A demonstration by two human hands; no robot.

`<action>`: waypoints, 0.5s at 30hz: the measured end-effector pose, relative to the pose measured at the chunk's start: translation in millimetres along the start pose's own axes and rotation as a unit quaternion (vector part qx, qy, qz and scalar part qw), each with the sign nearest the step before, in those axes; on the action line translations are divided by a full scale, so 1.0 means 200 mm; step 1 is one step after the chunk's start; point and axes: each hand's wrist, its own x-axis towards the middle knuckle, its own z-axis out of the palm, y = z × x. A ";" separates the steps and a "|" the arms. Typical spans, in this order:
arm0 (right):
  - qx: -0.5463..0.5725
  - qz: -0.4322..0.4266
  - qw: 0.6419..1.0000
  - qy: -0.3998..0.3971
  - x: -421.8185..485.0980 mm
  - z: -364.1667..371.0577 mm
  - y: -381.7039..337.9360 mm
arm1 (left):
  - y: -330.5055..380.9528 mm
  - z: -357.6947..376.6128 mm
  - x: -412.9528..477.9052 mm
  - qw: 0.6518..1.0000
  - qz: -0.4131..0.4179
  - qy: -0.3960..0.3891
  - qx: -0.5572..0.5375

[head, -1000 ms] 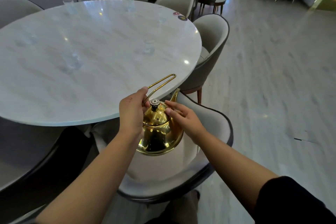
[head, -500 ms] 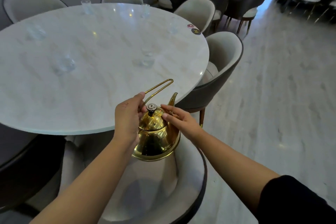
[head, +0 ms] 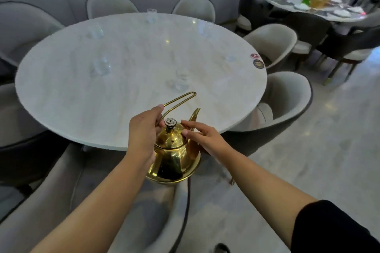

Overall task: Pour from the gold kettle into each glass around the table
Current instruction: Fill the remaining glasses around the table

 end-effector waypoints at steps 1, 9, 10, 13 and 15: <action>-0.010 0.001 1.000 -0.019 0.01 -0.06 0.00 | -0.01 0.05 -0.01 1.000 0.002 0.018 -0.005; -0.047 -0.021 0.992 -0.113 0.14 -0.42 -0.01 | -0.06 0.41 -0.06 0.992 0.005 0.114 -0.051; -0.048 -0.022 0.991 -0.124 0.17 -0.45 -0.01 | -0.07 0.43 -0.05 0.991 0.007 0.124 -0.054; -0.059 -0.028 0.986 -0.154 0.27 -0.51 0.00 | -0.08 0.49 0.01 0.987 0.014 0.154 -0.053; -0.063 -0.031 0.982 -0.173 0.36 -0.52 -0.01 | -0.08 0.52 0.07 0.984 0.022 0.170 -0.057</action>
